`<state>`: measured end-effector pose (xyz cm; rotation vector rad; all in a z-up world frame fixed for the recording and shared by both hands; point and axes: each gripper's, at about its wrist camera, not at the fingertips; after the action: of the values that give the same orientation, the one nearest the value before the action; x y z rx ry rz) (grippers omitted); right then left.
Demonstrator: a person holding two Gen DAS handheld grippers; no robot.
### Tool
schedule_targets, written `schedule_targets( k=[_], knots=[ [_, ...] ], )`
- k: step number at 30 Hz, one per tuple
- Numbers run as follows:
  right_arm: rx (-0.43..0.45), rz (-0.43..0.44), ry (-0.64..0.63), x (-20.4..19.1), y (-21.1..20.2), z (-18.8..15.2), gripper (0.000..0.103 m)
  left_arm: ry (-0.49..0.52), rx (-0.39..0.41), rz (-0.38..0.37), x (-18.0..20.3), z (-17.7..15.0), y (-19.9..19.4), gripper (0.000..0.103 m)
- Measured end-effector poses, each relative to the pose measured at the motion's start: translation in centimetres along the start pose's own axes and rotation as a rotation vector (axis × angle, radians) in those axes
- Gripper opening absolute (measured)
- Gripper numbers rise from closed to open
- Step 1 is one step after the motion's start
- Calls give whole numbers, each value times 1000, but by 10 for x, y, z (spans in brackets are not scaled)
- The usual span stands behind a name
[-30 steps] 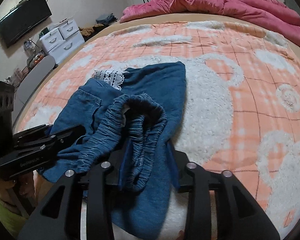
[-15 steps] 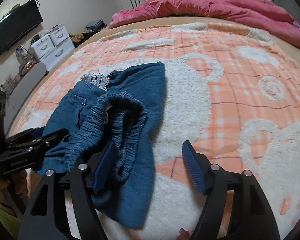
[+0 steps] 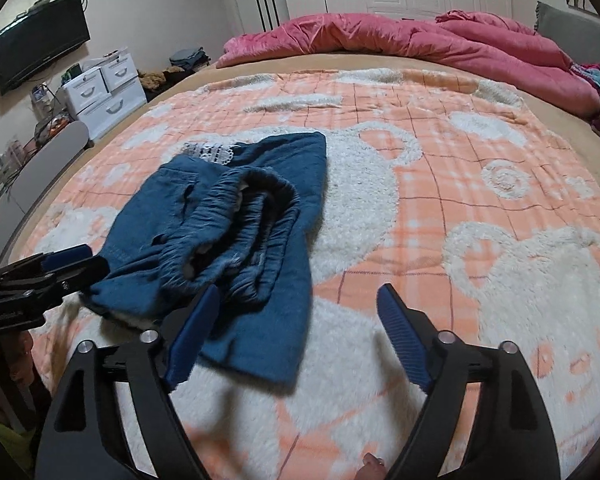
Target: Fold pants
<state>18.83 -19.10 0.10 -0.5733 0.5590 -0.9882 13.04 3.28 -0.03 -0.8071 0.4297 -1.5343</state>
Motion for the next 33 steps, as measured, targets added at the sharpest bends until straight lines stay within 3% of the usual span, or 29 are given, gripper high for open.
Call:
schedule_targets(
  k=[7,10,23,33],
  knots=[
    [41,9,-7,-11,-29,-11,93,15,8,-1,4,-21,-27,84],
    [53,7,-20,-17,-42,-18,95,16,19,3,7,-30,-39,93],
    [76,-36,-25,-18,-80,-61,98,18,40,35,17,-68,-64,93],
    [109,-95,-66,-22,-89,-89,98,21,39,41,18,-96,-59,93]
  ],
)
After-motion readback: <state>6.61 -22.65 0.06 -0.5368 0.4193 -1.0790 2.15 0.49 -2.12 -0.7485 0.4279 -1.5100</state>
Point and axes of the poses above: each gripper's, at about its wrist camera, not at the fingertips, and y roughly the way its jaws point, x to its right, z to its top, and after that the axes turned 4 degrees about x, right-handed
